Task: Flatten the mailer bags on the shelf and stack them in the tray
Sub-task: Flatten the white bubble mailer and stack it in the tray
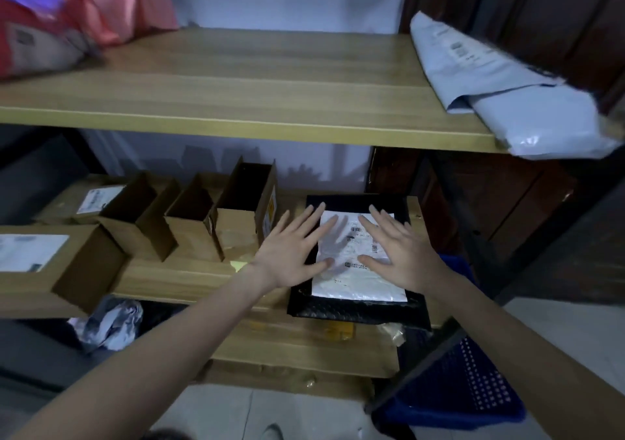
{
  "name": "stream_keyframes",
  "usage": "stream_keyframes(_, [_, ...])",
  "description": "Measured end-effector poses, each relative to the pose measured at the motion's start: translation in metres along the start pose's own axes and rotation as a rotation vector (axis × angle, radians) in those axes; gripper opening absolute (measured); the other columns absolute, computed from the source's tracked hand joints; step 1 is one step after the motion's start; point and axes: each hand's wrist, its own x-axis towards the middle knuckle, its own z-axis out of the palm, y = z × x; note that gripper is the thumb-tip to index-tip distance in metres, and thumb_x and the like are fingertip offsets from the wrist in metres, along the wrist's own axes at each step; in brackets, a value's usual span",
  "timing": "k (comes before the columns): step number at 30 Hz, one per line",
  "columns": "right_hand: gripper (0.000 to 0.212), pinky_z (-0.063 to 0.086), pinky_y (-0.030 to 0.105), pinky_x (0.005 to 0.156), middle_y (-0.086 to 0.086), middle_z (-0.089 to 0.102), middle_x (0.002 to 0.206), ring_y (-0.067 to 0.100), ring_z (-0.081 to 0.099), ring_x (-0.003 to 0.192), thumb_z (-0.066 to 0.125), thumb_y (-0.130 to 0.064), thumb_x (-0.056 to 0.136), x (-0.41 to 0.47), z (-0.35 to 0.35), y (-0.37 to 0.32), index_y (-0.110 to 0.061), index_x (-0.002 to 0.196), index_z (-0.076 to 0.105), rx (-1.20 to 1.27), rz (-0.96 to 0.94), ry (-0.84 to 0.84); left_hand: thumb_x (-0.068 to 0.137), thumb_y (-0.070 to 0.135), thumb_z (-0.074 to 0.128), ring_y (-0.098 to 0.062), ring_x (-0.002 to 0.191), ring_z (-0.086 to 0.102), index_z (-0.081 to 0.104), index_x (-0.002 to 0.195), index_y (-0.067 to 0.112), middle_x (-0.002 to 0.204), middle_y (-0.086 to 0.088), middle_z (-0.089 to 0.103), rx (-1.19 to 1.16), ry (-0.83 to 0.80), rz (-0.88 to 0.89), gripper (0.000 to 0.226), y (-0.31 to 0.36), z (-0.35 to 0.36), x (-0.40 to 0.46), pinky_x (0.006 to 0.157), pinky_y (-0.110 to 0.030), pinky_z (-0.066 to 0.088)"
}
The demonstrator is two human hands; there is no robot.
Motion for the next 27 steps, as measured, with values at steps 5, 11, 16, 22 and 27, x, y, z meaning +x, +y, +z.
stream_keyframes(5, [0.069, 0.012, 0.032, 0.119, -0.012, -0.006, 0.159, 0.008, -0.001, 0.146, 0.037, -0.054, 0.094, -0.041, -0.058, -0.046, -0.037, 0.148, -0.001, -0.075, -0.135, 0.074, 0.089, 0.064, 0.027, -0.009, 0.145, -0.007, -0.004, 0.149, 0.036, 0.159, 0.009, -0.006, 0.009, 0.186, 0.065, 0.074, 0.008, -0.059, -0.058, 0.117, -0.036, -0.003])
stream_keyframes(11, [0.064, 0.025, 0.030, 0.115, -0.015, 0.012, 0.157, 0.004, 0.015, 0.143, 0.037, -0.053, 0.094, -0.076, -0.115, -0.103, -0.038, 0.148, 0.008, -0.107, -0.306, 0.243, 0.090, 0.060, 0.036, -0.008, 0.146, -0.001, 0.003, 0.150, 0.037, 0.159, 0.010, 0.001, 0.086, 0.371, 0.016, 0.072, 0.007, -0.128, -0.109, 0.117, -0.031, 0.006])
stream_keyframes(16, [0.062, 0.031, 0.026, 0.110, -0.012, 0.030, 0.152, 0.005, 0.026, 0.137, 0.036, -0.056, 0.090, -0.074, -0.155, -0.144, -0.034, 0.147, 0.023, -0.065, -0.415, 0.424, 0.089, 0.058, 0.039, -0.011, 0.146, 0.011, 0.013, 0.150, 0.035, 0.159, 0.007, 0.013, 0.112, 0.511, -0.026, 0.070, -0.002, -0.183, -0.129, 0.115, -0.032, 0.013])
stream_keyframes(22, [0.062, 0.027, 0.029, 0.113, -0.011, 0.030, 0.152, 0.006, 0.026, 0.138, 0.037, -0.055, 0.088, -0.041, -0.189, -0.179, -0.035, 0.146, 0.025, 0.000, -0.485, 0.500, 0.087, 0.058, 0.037, -0.008, 0.144, 0.014, 0.017, 0.149, 0.036, 0.157, 0.008, 0.017, 0.119, 0.632, -0.108, 0.068, -0.038, -0.234, -0.135, 0.113, -0.029, 0.015])
stream_keyframes(27, [0.061, 0.025, 0.028, 0.113, -0.012, 0.028, 0.153, 0.006, 0.024, 0.139, 0.040, -0.054, 0.089, 0.000, -0.210, -0.207, -0.037, 0.146, 0.025, -0.019, -0.476, 0.536, 0.086, 0.060, 0.035, -0.009, 0.142, 0.016, 0.020, 0.148, 0.035, 0.157, 0.010, 0.018, 0.136, 0.684, -0.178, 0.068, -0.082, -0.260, -0.131, 0.116, -0.037, 0.017])
